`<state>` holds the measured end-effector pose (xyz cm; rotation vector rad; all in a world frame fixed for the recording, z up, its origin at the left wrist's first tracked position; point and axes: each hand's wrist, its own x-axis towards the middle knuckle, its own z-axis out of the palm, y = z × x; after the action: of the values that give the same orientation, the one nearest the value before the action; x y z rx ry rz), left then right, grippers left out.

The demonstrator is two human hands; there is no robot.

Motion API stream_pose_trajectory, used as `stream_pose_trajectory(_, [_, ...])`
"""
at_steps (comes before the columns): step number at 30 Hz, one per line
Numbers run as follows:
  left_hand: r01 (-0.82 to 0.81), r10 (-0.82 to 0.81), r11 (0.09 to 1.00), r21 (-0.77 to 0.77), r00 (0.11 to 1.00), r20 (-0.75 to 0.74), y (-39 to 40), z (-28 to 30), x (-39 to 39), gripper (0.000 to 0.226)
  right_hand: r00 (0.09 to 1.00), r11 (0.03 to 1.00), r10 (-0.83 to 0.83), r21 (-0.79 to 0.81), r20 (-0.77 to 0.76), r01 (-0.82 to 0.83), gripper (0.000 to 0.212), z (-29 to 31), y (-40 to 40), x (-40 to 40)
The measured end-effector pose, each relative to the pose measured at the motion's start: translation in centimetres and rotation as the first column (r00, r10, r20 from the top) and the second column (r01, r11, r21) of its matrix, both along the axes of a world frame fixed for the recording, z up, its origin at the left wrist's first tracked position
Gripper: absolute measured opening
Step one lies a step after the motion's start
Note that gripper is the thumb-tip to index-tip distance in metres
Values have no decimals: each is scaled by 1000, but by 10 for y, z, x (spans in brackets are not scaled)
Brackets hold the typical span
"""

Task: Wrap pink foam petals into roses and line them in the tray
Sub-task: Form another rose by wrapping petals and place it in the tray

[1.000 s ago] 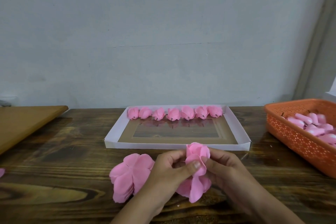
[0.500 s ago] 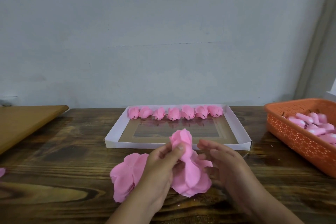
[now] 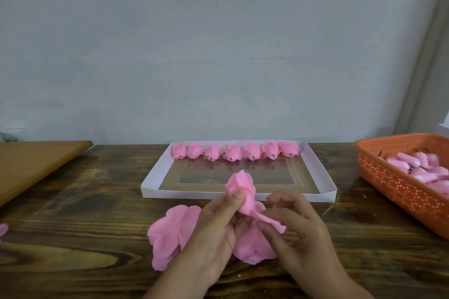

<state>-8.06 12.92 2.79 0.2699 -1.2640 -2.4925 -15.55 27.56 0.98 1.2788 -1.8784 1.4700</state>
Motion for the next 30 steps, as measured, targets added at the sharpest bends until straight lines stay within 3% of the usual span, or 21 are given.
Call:
stream_pose_trajectory(3, [-20,20,999,-31,1000,-16,0,-2,-1,41,1000,999,-14,-39,18,15,25,7,2,2])
stream_pose_trajectory(6, [-22,21,998,-62,1000,-12,0,-2,-2,27,999,999,34,25,15,-34,25,12,4,3])
stream_pose_trajectory(11, [-30,31,997,-75,999,8,0,-3,-3,38,989,980,144,135,22,-145,39,17,10,-1])
stream_pose_trajectory(14, [-31,33,995,-90,999,20,0,-7,-4,49,982,971,170,158,83,-182,30,17,10,1])
stream_pose_trajectory(16, [-30,35,990,-134,999,35,0,-8,-5,49,974,972,166,138,155,-187,25,16,9,1])
stream_pose_trajectory(23, [32,2,939,-343,995,98,7,-11,-6,18,935,992,128,-34,331,-123,16,17,3,3])
stream_pose_trajectory(27, [43,-12,925,-378,996,85,9,-11,-5,36,888,978,204,-127,412,-166,12,14,1,3])
stream_pose_trajectory(30, [30,-2,904,-426,998,65,10,-12,-4,36,832,961,273,-171,483,-217,11,11,-1,5])
